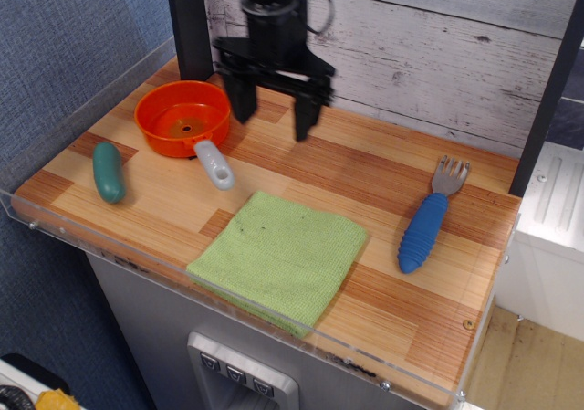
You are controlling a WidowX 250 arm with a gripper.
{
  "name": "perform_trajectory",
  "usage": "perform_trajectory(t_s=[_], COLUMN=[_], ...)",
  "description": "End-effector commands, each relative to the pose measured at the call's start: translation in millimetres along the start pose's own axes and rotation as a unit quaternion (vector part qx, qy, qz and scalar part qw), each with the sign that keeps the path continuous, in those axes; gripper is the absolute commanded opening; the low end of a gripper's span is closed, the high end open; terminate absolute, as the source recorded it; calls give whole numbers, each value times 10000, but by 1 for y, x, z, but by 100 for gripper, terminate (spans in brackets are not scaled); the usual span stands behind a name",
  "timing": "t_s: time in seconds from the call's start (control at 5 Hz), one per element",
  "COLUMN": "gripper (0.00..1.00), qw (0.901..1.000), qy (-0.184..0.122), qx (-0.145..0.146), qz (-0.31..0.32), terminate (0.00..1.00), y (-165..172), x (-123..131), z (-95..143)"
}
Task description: Put blue fork diagonally on green cloth
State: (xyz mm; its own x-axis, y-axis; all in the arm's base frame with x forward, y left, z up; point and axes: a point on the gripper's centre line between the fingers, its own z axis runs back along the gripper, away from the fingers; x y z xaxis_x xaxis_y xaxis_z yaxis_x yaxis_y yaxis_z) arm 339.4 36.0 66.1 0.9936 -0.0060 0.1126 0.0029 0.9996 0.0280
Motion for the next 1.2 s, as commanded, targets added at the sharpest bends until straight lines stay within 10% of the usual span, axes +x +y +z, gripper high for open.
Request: perform_trajectory(t_s=[0.0, 1.0], gripper=[100, 100], qw=[9994, 9925], qy=[5, -300], qx=[211, 10], qz=[-274, -1186], terminate=[0, 0], y=[-24, -98], x=[-20, -35], z=[14, 15])
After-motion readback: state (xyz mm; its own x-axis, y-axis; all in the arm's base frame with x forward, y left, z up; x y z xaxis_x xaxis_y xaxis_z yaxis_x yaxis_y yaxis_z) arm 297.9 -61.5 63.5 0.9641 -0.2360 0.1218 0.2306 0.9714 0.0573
